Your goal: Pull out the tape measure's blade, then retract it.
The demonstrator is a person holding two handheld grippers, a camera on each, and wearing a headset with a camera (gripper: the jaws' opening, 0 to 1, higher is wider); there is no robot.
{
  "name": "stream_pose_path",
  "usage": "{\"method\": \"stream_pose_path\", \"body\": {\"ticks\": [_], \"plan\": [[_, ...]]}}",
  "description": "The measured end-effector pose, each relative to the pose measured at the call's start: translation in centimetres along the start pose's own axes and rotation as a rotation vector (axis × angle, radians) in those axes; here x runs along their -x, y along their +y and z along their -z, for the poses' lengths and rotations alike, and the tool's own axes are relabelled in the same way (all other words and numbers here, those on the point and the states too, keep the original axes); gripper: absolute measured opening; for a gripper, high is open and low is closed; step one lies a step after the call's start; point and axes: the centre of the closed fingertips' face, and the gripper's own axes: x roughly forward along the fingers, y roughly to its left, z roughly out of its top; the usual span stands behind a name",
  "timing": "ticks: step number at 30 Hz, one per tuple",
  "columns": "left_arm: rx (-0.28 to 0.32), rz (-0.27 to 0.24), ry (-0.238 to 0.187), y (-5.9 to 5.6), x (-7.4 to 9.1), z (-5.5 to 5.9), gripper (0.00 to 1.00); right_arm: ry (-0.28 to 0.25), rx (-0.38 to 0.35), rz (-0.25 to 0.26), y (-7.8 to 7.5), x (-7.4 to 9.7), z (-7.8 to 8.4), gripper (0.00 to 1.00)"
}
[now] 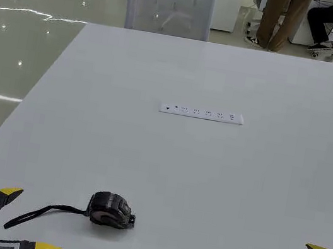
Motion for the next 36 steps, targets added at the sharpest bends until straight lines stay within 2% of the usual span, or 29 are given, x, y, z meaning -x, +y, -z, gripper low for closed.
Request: {"method": "stream_pose_path", "body": {"ticks": [4,7,13,16,18,20,22,25,28,36], "plan": [[-0.011,-0.001,0.005,0.2,-0.1,-0.3,1.0,-0.002,-0.006,0.008,-0.4,0.1,-0.2,1.0],[-0.038,0.022,0.018,-0.3,-0.3,-0.4,1.0,-0.009,-0.006,0.016,-0.6,0.1,-0.7,1.0],[-0.091,0.088,0.078,-1.4,-1.0,-0.8,1.0,-0.011,0.03,-0.016,-0.3,-0.6,-1.8,1.0],[-0.137,0.088,0.085,-1.3,-1.5,-1.5,1.0,-0.017,0.041,-0.03,-0.3,-1.1,-2.7,1.0],[-0.17,0.146,0.132,-1.9,-1.9,-1.1,1.0,-0.02,0.049,-0.045,-0.2,-1.5,-3.0,1.0],[-0.217,0.181,0.156,-2.3,-2.3,-1.2,1.0,-0.03,0.046,-0.059,0.1,-2.0,-3.7,1.0],[-0.254,0.195,0.192,-2.3,-2.7,-1.1,0.98,-0.03,0.063,-0.084,0.6,-2.5,-3.9,1.0],[-0.282,0.212,0.207,-2.5,-3.8,-1.8,0.98,-0.024,0.109,-0.124,1.4,-3.7,-4.6,1.0],[-0.318,0.249,0.245,-3.1,-4.7,-2.1,0.94,-0.037,0.121,-0.146,2.0,-4.8,-5.6,1.0],[-0.467,0.326,0.346,-4.0,-7.7,-1.7,0.85,-0.061,0.155,-0.221,3.5,-8.1,-7.9,1.0]]}}
